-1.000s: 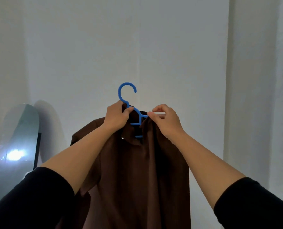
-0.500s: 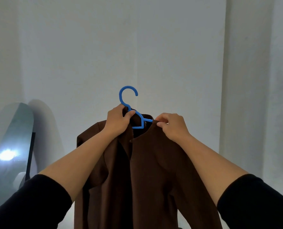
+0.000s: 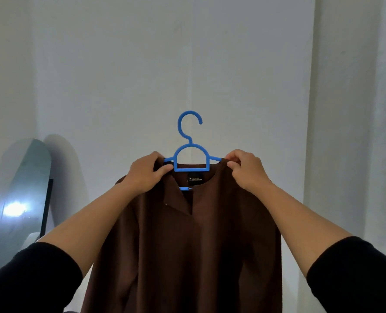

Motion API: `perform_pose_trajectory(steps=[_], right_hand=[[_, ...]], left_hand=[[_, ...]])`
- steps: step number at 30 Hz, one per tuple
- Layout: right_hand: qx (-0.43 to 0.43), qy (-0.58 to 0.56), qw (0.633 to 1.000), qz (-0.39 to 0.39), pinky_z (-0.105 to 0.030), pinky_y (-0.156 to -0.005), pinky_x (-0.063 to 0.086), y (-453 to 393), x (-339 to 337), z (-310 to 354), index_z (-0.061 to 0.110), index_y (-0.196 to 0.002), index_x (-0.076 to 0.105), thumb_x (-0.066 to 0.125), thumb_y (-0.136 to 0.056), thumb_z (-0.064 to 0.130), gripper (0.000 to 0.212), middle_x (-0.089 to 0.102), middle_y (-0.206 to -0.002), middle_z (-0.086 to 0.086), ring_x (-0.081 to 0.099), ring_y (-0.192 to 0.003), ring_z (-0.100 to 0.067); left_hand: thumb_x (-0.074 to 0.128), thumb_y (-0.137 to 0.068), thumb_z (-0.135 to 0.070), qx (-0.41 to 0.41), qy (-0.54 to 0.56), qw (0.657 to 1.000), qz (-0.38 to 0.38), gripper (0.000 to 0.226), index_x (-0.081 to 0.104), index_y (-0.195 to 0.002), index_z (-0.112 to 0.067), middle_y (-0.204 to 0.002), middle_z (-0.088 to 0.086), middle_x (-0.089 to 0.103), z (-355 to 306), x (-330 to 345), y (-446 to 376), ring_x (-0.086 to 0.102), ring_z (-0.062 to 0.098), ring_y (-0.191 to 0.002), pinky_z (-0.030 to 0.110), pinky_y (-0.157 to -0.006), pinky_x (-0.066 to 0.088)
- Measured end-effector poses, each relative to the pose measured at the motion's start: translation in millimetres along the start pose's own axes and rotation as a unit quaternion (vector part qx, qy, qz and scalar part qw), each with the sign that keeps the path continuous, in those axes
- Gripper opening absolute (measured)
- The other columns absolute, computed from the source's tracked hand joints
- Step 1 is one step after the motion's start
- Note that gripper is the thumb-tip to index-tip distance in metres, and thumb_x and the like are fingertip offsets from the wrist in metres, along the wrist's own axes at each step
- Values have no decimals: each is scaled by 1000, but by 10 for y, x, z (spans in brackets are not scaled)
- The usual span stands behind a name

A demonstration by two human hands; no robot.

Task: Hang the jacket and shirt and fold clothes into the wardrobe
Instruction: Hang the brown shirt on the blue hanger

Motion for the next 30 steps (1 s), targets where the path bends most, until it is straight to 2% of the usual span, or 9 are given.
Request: perform_pose_trajectory(steps=[3, 6, 10, 15, 19, 21, 23, 26, 30], right_hand=[[-12, -7, 1000, -7, -16, -73, 39, 11, -15, -3, 13, -103, 66, 53, -94, 11, 15, 63, -96, 3, 54, -87, -10], [-24, -13, 999, -22, -7, -64, 36, 37, -68, -1, 15, -95, 68, 59, -91, 15, 11, 64, -90, 5, 55, -83, -9], [0, -7, 998, -66, -9, -60, 35, 87, -218, -43, 15, -87, 64, 56, -92, 15, 10, 62, -86, 2, 54, -78, -12], [10, 10, 1000, 8, -20, -78, 36, 340, -384, -128, 20, -111, 64, 57, -92, 28, 21, 62, -96, 5, 57, -94, -15], [22, -5, 998, -65, -15, -88, 38, 544, -604, -243, 21, -110, 70, 59, -91, 17, 23, 70, -108, 7, 59, -104, -9], [26, 10, 995, -98, -21, -101, 39, 658, -774, -351, 29, -115, 67, 56, -93, 16, 29, 66, -119, 10, 56, -115, -7], [31, 50, 991, -117, -26, -103, 40, 790, -975, -464, 38, -120, 63, 52, -95, 18, 34, 64, -123, 10, 54, -116, -8], [29, 137, 983, -117, -27, -84, 43, 938, -1270, -602, 42, -123, 59, 46, -97, 19, 37, 65, -98, -1, 57, -94, -17], [29, 192, 973, -128, -31, -75, 44, 1048, -1624, -773, 41, -121, 60, 46, -97, 18, 36, 52, -79, -3, 54, -78, -22]], left_hand=[[47, -94, -41, -13, -3, 1000, 27, 28, 55, -97, -14, -85, 3, 61, 15, 66, 42, 56, 21, -79, 32, -73, 46], [46, -96, -35, -16, 31, 999, -22, 26, 57, -97, -12, -83, 2, 60, -50, 46, 36, 54, 19, -77, 27, -69, 39], [47, -96, -34, -14, 36, 999, -32, 24, 58, -99, -12, -85, 3, 61, -127, 48, 27, 55, 20, -80, 30, -72, 42], [48, -95, -35, 1, 46, 998, -37, 26, 58, -99, -12, -88, 5, 62, -236, 76, 22, 56, 23, -82, 36, -77, 45], [52, -93, -36, 60, 97, 993, -19, 24, 59, -101, -14, -88, 2, 63, -467, 222, 25, 57, 23, -84, 35, -79, 44], [52, -93, -31, 110, 151, 982, 11, 21, 57, -111, -19, -95, -2, 63, -610, 328, 69, 56, 18, -87, 28, -79, 41], [50, -95, -20, 174, 199, 964, 34, 30, 51, -124, -28, -105, -4, 62, -735, 442, 135, 56, 13, -93, 22, -86, 39], [47, -96, -13, 265, 182, 946, 35, 43, 45, -134, -34, -115, 2, 63, -904, 685, 178, 57, 17, -102, 20, -93, 38], [48, -96, -10, 294, 180, 939, 24, 48, 42, -134, -38, -90, 2, 56, -1257, 937, 214, 51, 15, -78, 16, -78, 36]])
Point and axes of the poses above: each hand's wrist, its own y-axis away from the middle knuckle, its own x-axis out of the palm, z = x × y, the point moved 1 cm from there along -y, towards the middle knuckle
